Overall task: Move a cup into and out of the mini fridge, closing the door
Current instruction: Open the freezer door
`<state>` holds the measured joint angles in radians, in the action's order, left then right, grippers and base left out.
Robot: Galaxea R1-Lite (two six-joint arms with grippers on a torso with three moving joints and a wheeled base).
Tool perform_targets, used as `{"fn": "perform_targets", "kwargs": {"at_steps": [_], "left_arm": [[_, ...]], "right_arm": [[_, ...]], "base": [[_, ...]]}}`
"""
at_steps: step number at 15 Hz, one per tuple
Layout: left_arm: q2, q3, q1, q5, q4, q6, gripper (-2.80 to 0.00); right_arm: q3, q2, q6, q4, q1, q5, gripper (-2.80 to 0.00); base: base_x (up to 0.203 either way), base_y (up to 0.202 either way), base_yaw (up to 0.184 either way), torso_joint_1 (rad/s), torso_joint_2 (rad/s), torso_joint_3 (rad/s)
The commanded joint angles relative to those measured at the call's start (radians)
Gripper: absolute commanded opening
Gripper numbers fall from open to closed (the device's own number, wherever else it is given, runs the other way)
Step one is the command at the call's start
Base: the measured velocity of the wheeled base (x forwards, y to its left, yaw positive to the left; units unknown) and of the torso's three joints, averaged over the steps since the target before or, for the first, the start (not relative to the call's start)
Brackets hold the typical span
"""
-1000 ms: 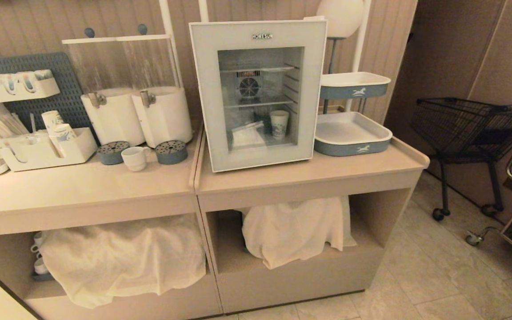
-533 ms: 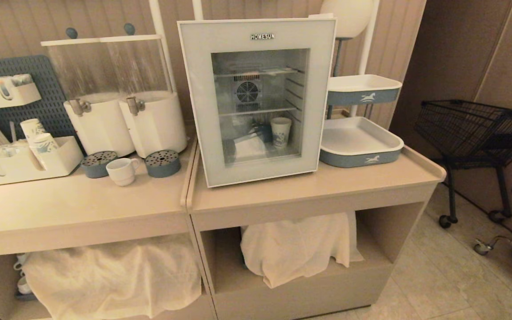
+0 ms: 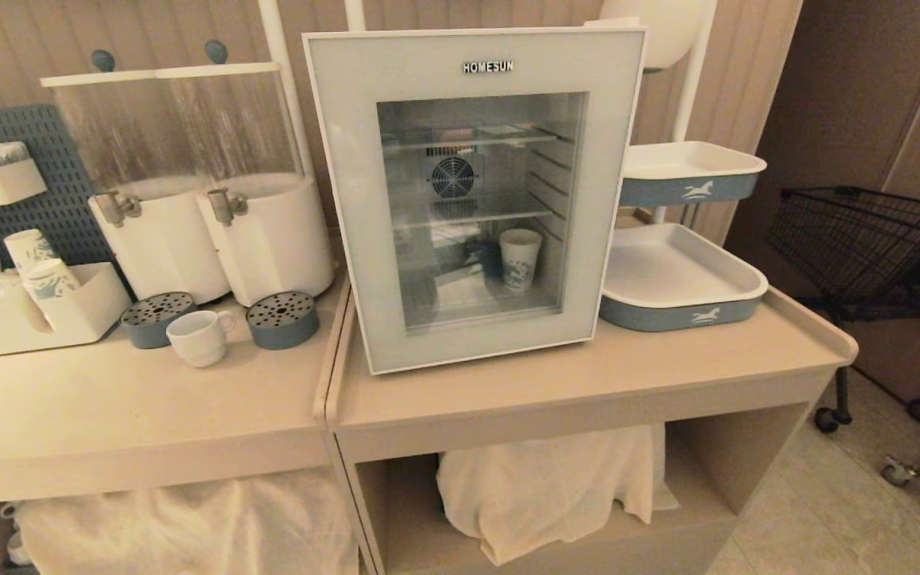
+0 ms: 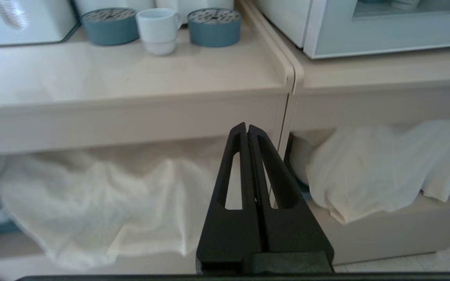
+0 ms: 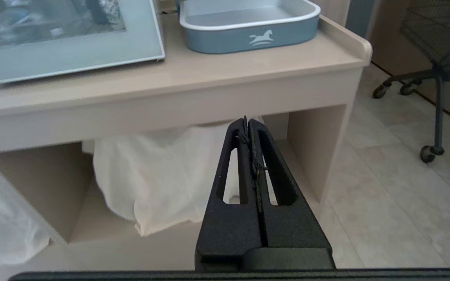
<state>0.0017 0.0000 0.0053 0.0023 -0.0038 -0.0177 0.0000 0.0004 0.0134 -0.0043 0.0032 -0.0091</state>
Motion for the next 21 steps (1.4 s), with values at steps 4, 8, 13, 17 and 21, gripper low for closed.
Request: {"fn": "perform_targets", "kwargs": {"at_steps": [4,8,13,17,21], "left_arm": [[0.000,0.000,0.001,0.001,-0.001,-0.002,-2.80],[0.000,0.000,-0.001,0.001,-0.001,-0.002,-2.80],[0.000,0.000,0.001,0.001,-0.001,-0.004,-2.80],[0.000,-0.003,0.001,0.004,0.010,0.005,-2.80],[0.012,-0.059,0.001,-0.005,0.066,0.031,-2.80]], "right_arm": [[0.000,0.001,0.000,0.000,0.000,-0.002,-2.80],[0.000,0.001,0.000,0.000,0.000,0.000,-2.80],[0.000,0.001,0.000,0.000,0.000,-0.002,-2.80],[0.000,0.001,0.000,0.000,0.000,-0.001,-2.80],[0.000,0.001,0.000,0.000,0.000,-0.002,-2.80]], "base": [[0.098,0.000,0.002,0.003,0.00,0.002],[0.000,0.000,0.000,0.000,0.00,0.000],[0.000,0.000,0.000,0.000,0.00,0.000],[0.000,0.000,0.000,0.000,0.00,0.000],[0.000,0.000,0.000,0.000,0.00,0.000]]}}
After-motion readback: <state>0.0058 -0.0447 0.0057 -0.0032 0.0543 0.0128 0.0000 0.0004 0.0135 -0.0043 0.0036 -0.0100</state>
